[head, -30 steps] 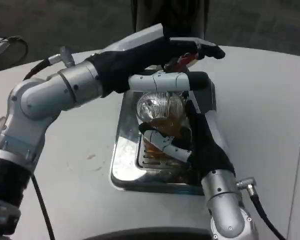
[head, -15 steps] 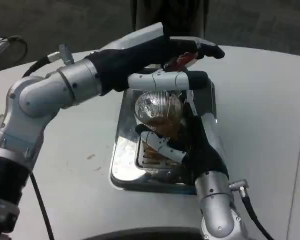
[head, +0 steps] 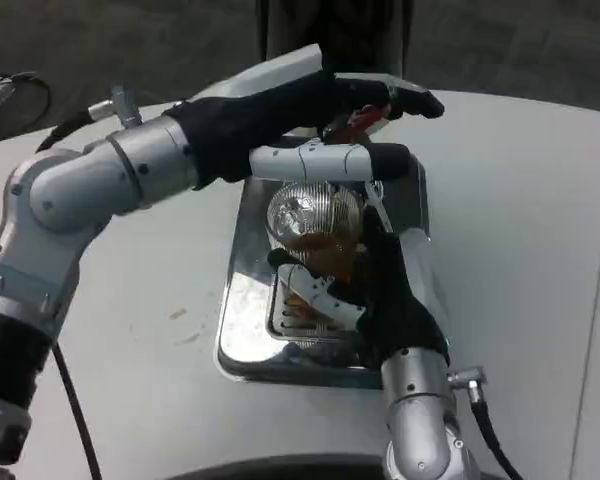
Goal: Grasp the cup under the faucet to collect the drink, then remove the cup.
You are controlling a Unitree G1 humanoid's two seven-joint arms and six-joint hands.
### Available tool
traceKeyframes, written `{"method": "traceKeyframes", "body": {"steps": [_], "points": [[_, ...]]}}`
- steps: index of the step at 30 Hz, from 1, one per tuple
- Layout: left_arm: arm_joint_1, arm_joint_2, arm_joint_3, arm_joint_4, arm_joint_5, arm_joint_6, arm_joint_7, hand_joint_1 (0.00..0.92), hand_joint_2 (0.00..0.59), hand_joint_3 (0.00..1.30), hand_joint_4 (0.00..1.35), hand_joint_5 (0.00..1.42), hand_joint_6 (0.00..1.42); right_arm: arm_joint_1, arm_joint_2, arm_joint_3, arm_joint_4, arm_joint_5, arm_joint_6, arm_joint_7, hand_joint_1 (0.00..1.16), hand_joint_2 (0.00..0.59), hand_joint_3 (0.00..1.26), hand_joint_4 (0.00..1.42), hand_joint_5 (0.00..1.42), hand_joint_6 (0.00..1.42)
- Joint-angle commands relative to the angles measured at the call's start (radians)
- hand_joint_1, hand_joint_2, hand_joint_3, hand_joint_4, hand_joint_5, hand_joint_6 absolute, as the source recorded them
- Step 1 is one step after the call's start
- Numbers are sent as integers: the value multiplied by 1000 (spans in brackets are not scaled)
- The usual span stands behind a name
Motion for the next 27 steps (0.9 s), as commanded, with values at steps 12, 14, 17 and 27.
{"method": "traceKeyframes", "body": {"steps": [12, 14, 17, 27], "points": [[53, 63, 71, -33, -24, 14, 1, 0, 1, 259, 188, 181, 141, -9, 95, 39, 76, 21, -48, -119, 795, 250, 293, 417, 440, 236], [59, 66, 80, -37, -30, 15, 7, 0, 0, 259, 199, 197, 148, -3, 100, 39, 77, 27, -51, -132, 797, 250, 316, 448, 472, 244], [73, 64, 101, -47, -42, 9, 16, 0, 0, 269, 204, 211, 154, 3, 101, 39, 72, 37, -51, -142, 800, 258, 369, 503, 518, 272], [81, 33, 172, -68, -87, -5, 74, 0, 2, 259, 240, 276, 196, 23, 86, 36, 28, 49, -49, -168, 789, 267, 468, 606, 619, 332]]}}
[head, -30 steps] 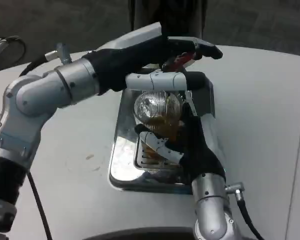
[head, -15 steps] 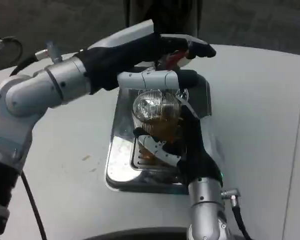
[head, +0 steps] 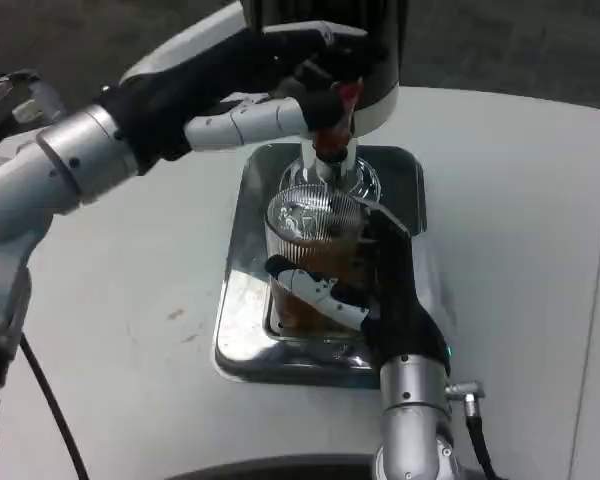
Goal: Grasp the cup under the faucet to collect the drink, then remove the cup.
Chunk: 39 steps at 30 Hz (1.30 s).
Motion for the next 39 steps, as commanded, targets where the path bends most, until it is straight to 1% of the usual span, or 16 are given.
{"method": "traceKeyframes", "body": {"steps": [1, 7, 13, 22, 27, 31, 35, 39], "points": [[9, 1, 28, -16, -22, -2, 33, 0, 1, 265, 241, 288, 202, 30, 83, -2, -26, 7, 0, -26, 789, 267, 477, 617, 623, 339], [20, -4, 53, -38, -45, 2, 45, 0, 0, 281, 264, 317, 221, 51, 78, -7, -58, 10, -8, -37, 798, 250, 545, 682, 709, 391], [48, 1, 85, -81, -78, 16, 56, 0, 2, 289, 274, 332, 230, 93, 66, -7, -130, 3, -6, -30, 806, 241, 586, 725, 749, 418], [111, 9, 129, -176, -118, 58, 62, 0, 7, 303, 289, 342, 250, 196, 44, -5, -280, -18, 24, 11, 810, 240, 657, 787, 826, 469], [165, 20, 155, -227, -137, 86, 72, 0, 8, 303, 289, 351, 256, 249, 15, -9, -373, -28, 47, 45, 825, 233, 685, 817, 859, 482], [208, 29, 179, -276, -152, 110, 72, 0, 8, 305, 293, 355, 258, 280, 3, -11, -417, -39, 71, 75, 823, 225, 692, 817, 871, 490], [243, 36, 206, -319, -166, 135, 85, 0, 8, 309, 296, 357, 260, 323, -4, -20, -462, -38, 75, 92, 821, 223, 699, 826, 882, 504], [285, 43, 234, -359, -181, 160, 95, 0, 7, 311, 301, 358, 267, 359, -13, -20, -513, -52, 86, 104, 821, 223, 704, 827, 885, 506]]}}
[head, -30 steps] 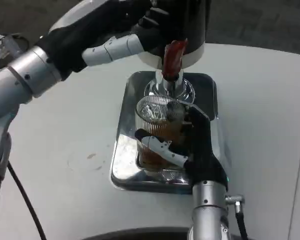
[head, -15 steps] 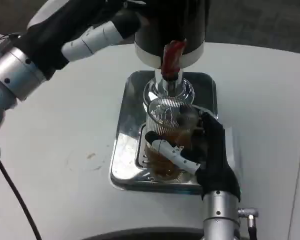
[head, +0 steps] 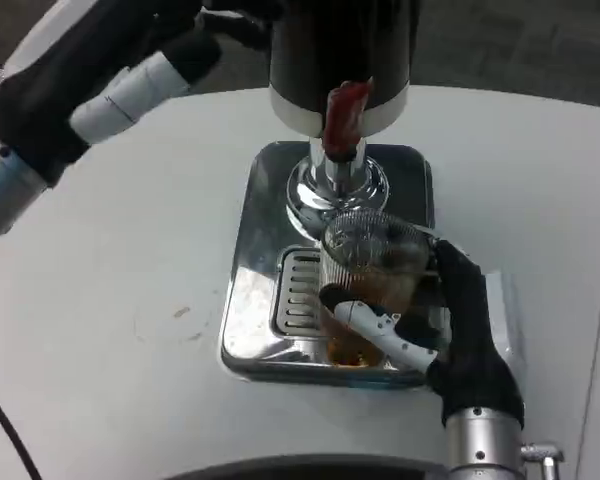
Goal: Grasp the cup under the faucet to collect the drink, then remove the cup.
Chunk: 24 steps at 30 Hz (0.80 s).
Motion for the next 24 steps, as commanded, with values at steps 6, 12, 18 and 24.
{"method": "traceKeyframes", "body": {"steps": [6, 12, 18, 24], "points": [[129, 32, 81, -110, -36, 50, 38, 0, 7, 312, 303, 359, 274, 93, 3, 0, -144, -20, -9, 34, 840, 231, 735, 838, 903, 512], [261, 29, 161, -179, -51, 78, 95, 0, 7, 324, 312, 369, 282, 146, -2, -4, -233, -44, 1, 75, 855, 221, 752, 846, 925, 533], [412, 21, 225, -238, -43, 77, 135, 0, 7, 332, 326, 370, 293, 205, -22, -16, -319, -46, -6, 124, 868, 214, 769, 866, 943, 539], [519, 2, 247, -280, -38, 72, 168, 0, 7, 334, 327, 376, 295, 263, -65, -29, -374, -63, -14, 175, 881, 209, 784, 894, 954, 549]]}}
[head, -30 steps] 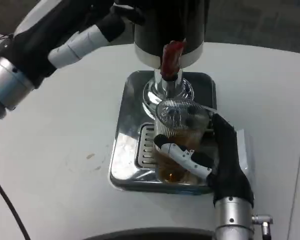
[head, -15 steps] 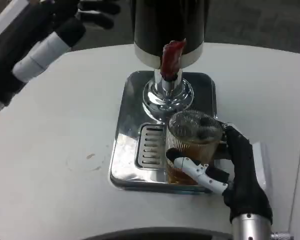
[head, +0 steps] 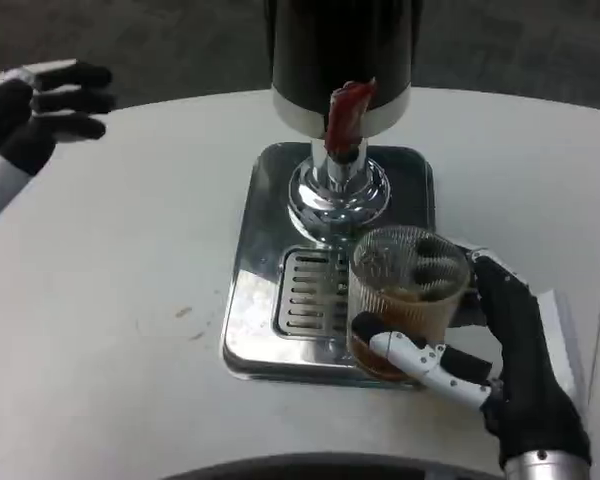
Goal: Grasp the cup under the faucet to collect the drink, then remove the cup.
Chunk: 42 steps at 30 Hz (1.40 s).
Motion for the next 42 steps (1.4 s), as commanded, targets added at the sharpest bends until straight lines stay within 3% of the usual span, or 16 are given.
{"method": "traceKeyframes", "body": {"steps": [1, 8, 19, 34, 42], "points": [[74, -18, 17, -42, 2, -8, 34, 0, 7, 334, 327, 378, 296, 39, -10, -9, -68, -3, -26, 21, 882, 207, 785, 895, 955, 551], [222, -46, 8, -103, 92, -50, 96, 0, 7, 335, 328, 372, 263, 60, -20, -30, -143, 0, -2, 85, 928, 188, 801, 907, 956, 563], [360, -79, -25, -142, 199, -159, 137, 0, 11, 314, 280, 318, 232, 109, -53, -62, -233, 13, -8, 178, 1043, 224, 852, 930, 948, 593], [463, -122, -122, -204, 314, -243, 167, 0, 24, 287, 210, 261, 199, 105, -50, -38, -297, 14, -3, 233, 1071, 240, 871, 952, 962, 598], [514, -120, -189, -288, 452, -253, 176, 0, 56, 144, 26, 109, 124, 132, -89, -43, -316, 17, -34, 269, 1074, 241, 875, 953, 962, 605]]}}
